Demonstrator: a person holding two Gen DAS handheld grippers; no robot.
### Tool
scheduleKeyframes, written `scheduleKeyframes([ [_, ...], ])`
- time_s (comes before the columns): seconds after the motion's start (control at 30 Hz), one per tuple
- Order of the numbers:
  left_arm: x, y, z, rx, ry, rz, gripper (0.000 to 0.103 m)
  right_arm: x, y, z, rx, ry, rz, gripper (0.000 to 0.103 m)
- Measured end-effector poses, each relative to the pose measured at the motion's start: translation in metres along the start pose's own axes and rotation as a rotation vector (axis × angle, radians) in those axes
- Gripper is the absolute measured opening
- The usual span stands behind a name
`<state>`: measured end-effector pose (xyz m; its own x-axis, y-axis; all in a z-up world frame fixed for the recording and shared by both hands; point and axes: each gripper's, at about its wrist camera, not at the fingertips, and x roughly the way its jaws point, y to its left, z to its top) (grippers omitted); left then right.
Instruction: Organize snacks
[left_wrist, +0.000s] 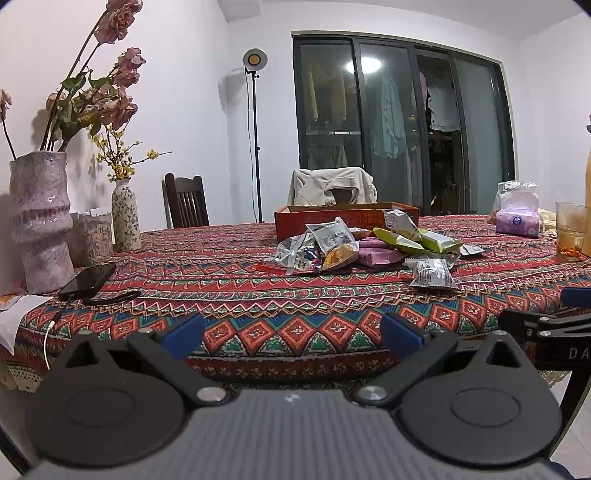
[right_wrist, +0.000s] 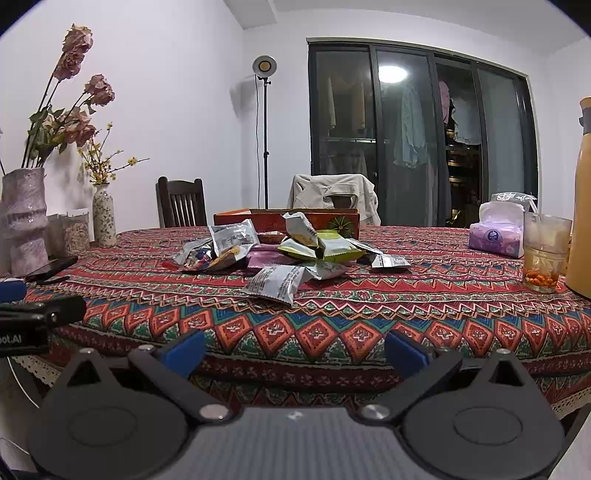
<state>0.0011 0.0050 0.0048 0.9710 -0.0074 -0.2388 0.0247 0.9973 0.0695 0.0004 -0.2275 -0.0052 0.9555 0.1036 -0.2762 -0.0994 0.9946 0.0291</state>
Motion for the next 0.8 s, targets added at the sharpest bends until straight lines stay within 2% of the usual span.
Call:
scheduleKeyframes([
  [0.8,-0.0009,0.0034,0.0004,-0.005,0.005,0.002,0.103,0.0004,-0.0008,0.0006,0.000,0.003,0.000,0.103],
])
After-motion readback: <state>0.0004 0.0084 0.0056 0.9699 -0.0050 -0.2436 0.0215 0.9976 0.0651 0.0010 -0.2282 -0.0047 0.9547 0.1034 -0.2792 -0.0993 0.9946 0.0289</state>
